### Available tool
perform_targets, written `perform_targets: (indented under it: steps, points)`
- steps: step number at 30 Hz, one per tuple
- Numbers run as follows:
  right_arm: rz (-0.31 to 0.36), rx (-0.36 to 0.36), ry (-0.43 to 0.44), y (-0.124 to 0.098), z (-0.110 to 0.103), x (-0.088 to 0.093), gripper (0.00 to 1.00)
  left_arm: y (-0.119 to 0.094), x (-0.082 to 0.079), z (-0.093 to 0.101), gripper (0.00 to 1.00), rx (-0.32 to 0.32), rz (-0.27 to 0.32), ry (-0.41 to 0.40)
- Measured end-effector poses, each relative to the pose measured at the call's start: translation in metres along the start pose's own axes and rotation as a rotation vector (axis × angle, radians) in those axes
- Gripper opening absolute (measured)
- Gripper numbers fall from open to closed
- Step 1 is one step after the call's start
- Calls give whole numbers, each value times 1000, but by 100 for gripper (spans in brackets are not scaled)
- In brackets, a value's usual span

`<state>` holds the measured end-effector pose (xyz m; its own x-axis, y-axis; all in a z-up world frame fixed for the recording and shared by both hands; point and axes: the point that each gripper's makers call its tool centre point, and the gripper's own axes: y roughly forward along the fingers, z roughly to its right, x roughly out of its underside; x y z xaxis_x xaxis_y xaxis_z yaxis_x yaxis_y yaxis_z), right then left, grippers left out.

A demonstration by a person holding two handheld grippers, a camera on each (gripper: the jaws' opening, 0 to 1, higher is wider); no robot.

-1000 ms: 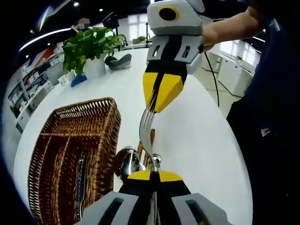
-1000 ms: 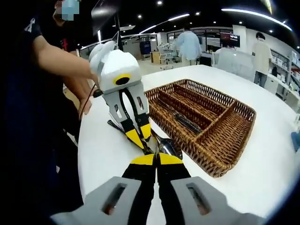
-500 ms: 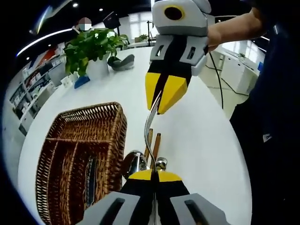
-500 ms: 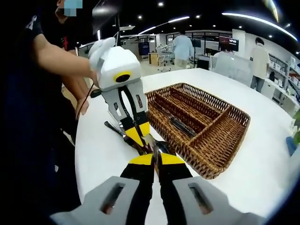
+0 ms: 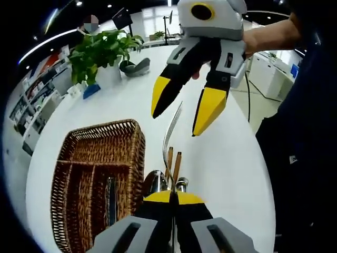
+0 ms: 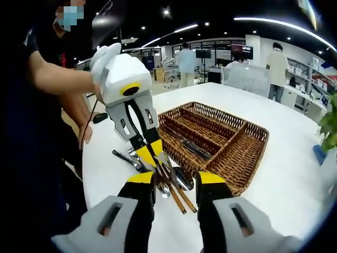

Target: Arrange the knives, forks, and spoons in their matching storage slots by inserting each utensil handle-first until every utensil is classified and aligned in the correct compartment

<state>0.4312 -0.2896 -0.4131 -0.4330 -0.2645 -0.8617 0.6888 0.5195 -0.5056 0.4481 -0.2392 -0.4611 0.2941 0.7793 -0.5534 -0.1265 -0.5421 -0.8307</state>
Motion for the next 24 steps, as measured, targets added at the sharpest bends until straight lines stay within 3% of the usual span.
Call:
perform_targets:
  steps: [12, 17, 24]
  points:
    - [51, 130, 69, -14, 7, -10, 77, -35, 16, -33, 0, -20, -80, 29]
    - [36, 206, 103, -19, 15, -6, 97, -44, 28, -52, 0, -27, -128, 44]
    - [32, 236, 121, -23, 13, -2, 99, -50, 40, -77, 0, -28, -168, 48]
